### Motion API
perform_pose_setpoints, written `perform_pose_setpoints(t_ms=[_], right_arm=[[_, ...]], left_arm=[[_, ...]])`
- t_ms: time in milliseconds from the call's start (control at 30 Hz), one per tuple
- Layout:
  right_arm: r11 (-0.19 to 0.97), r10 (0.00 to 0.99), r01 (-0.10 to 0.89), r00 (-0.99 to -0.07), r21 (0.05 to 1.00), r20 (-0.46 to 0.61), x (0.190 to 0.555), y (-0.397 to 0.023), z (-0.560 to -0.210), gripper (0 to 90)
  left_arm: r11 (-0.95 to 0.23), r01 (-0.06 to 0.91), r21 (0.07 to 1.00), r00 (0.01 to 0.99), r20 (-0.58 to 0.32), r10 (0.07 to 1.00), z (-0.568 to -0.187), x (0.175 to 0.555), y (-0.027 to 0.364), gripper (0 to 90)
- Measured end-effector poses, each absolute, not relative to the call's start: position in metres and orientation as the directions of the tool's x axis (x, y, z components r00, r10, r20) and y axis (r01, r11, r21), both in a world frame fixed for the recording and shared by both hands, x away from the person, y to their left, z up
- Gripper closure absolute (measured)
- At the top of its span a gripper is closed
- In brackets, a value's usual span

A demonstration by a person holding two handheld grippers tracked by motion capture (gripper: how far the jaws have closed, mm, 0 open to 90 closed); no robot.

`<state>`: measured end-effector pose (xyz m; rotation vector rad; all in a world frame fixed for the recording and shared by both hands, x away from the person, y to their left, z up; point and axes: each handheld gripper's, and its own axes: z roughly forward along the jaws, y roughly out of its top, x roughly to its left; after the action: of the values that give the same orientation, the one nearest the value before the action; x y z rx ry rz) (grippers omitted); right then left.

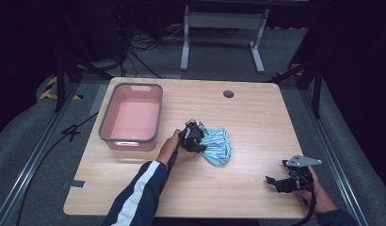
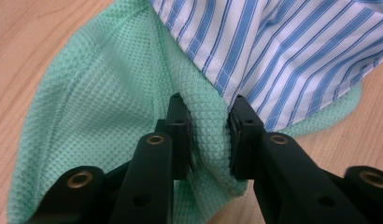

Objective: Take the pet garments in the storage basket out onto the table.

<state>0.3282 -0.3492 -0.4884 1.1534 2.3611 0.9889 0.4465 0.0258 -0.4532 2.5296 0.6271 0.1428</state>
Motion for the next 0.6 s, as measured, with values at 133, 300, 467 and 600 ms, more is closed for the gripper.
perform_pose_setpoints(t_ms=[133, 300, 467, 600], right_arm=[[0.431, 0.786, 0.555, -0.618, 0.711, 0.006, 0.328, -0.349, -0.488, 0.7], [0.430, 0.786, 0.556, -0.618, 0.711, 0.007, 0.328, -0.349, -0.488, 0.7], [0.430, 0.786, 0.556, -0.618, 0.711, 0.007, 0.328, -0.349, -0.488, 0.7], [0.431, 0.786, 0.556, -0.618, 0.711, 0.007, 0.328, -0.349, -0.488, 0.7]], left_arm=[[-0.760, 0.395, 0.517, 0.885, 0.010, 0.466, -0.447, 0.445, 0.026, 76.8], [-0.743, 0.378, 0.552, 0.883, 0.026, 0.468, -0.430, 0.445, 0.032, 77.2], [-0.731, 0.358, 0.581, 0.877, 0.059, 0.477, -0.409, 0.443, 0.040, 77.5], [-0.724, 0.353, 0.593, 0.873, 0.070, 0.483, -0.398, 0.443, 0.046, 77.7]])
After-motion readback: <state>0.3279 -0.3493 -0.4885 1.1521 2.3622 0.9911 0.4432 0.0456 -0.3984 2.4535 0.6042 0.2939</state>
